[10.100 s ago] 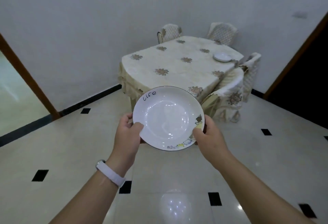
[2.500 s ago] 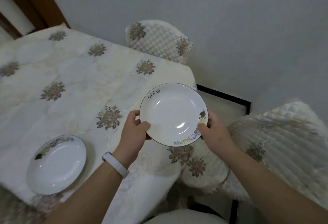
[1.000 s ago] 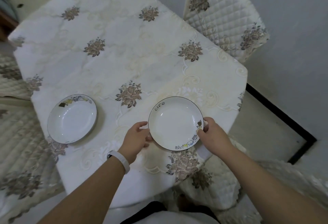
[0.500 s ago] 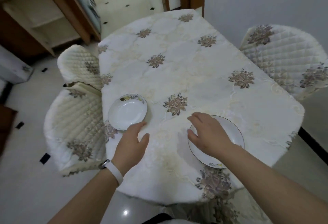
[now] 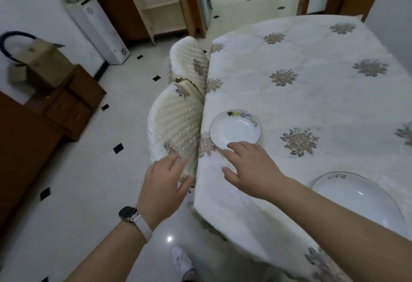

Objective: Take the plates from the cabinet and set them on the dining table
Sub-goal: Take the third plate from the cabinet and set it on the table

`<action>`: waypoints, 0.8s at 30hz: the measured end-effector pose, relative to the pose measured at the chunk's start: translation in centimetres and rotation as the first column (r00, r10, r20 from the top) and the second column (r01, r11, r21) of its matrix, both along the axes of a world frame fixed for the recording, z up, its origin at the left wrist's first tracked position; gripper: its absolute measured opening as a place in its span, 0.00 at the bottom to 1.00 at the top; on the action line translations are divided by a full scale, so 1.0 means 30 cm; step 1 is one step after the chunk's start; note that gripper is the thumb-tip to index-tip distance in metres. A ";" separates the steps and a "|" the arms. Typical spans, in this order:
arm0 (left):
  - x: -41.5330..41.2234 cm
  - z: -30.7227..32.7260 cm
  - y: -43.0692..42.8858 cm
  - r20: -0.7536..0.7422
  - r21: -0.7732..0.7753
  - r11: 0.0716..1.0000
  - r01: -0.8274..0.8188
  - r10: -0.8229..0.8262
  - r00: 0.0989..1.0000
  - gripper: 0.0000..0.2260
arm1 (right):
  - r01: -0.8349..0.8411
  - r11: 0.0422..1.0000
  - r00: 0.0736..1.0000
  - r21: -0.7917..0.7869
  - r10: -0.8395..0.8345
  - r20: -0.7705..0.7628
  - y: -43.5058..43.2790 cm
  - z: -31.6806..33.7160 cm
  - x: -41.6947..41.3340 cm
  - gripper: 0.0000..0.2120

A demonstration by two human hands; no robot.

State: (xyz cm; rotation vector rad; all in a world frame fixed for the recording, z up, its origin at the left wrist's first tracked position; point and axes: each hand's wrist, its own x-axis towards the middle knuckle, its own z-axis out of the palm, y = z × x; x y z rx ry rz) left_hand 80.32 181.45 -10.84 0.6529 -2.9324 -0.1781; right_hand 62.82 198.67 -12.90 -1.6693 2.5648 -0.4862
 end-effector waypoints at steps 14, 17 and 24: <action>0.377 -0.008 -0.575 -0.051 0.008 1.000 -0.007 0.007 0.999 0.19 | -0.039 0.995 0.998 0.094 0.043 -0.043 -0.613 0.057 0.402 0.22; 0.483 -0.007 -0.701 -0.059 0.033 0.999 -0.027 0.029 0.998 0.19 | -0.044 0.995 0.998 0.084 0.048 -0.047 -0.752 0.073 0.495 0.22; 0.720 0.013 -0.940 -0.113 0.047 0.988 -0.150 0.155 0.981 0.20 | -0.120 0.985 0.987 0.121 0.132 -0.097 -1.021 0.105 0.659 0.22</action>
